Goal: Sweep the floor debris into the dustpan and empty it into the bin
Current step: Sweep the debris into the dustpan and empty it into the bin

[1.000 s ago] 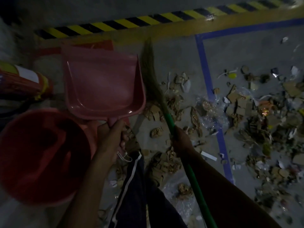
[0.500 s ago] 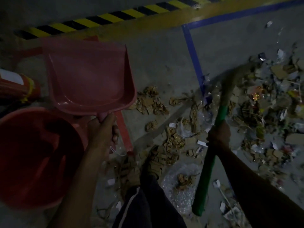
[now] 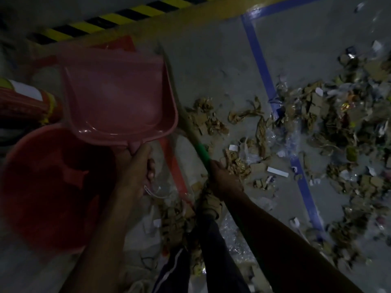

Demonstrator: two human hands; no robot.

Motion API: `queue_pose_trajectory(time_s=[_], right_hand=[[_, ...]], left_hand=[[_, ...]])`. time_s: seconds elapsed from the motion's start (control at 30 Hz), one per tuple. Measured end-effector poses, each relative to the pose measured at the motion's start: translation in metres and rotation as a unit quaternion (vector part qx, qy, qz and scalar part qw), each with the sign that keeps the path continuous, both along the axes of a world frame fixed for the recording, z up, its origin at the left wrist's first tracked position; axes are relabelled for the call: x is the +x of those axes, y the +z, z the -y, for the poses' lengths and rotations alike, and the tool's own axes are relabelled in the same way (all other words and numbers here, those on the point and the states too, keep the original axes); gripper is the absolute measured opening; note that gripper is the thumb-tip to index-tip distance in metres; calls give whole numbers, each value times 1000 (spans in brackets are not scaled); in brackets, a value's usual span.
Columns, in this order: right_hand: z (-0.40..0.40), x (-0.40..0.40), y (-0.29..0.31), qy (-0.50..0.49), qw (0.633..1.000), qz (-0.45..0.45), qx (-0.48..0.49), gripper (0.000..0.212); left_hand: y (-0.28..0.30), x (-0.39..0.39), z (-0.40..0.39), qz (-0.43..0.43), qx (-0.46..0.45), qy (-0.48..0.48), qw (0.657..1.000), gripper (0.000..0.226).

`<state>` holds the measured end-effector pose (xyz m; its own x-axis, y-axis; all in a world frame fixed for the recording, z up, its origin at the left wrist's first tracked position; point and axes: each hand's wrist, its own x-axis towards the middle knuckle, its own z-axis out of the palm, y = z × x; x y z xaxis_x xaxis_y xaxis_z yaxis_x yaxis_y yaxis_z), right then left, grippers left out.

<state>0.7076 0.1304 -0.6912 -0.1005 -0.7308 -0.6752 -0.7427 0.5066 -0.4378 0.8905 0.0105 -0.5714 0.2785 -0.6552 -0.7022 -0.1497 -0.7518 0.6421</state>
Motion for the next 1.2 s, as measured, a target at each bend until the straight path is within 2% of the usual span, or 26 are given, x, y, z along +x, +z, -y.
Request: queue_pose_trajectory(time_s=[0.2, 0.3, 0.4, 0.47, 0.53, 0.67, 0.8, 0.9, 1.03, 1.1, 1.2], right_hand=[[-47, -43, 4, -152, 986, -48, 54, 41], [-65, -76, 13, -228, 967, -79, 88, 42], [-76, -92, 16, -295, 943, -117, 103, 32], [-78, -92, 14, -337, 928, -133, 89, 28], [-77, -87, 12, -355, 924, -139, 35, 33], [-69, -56, 14, -342, 928, -126, -78, 39], [-58, -15, 15, -276, 950, -80, -120, 45], [-54, 10, 10, -182, 977, -45, -105, 50], [-66, 14, 0, -54, 997, -32, -47, 58], [-81, 0, 0, -74, 996, -35, -18, 56], [-104, -31, 10, -155, 984, -89, 14, 53]], left_hand=[[1, 30, -13, 15, -9, -40, 999, 31], [-1, 36, -20, 17, -5, -47, 999, 35], [3, 35, -27, 12, 0, -43, 999, 32], [4, 33, -31, 11, -1, -42, 999, 31], [2, 31, -33, 13, -1, -43, 999, 29], [-6, 26, -34, -5, 6, -36, 999, 16], [-9, 20, -37, -29, 18, -29, 999, 17], [-7, 18, -41, -22, 21, -35, 999, 25], [-2, 17, -45, -23, 21, -31, 999, 23], [1, 16, -46, -29, 23, -30, 999, 22], [4, 14, -47, -29, 22, -43, 998, 13]])
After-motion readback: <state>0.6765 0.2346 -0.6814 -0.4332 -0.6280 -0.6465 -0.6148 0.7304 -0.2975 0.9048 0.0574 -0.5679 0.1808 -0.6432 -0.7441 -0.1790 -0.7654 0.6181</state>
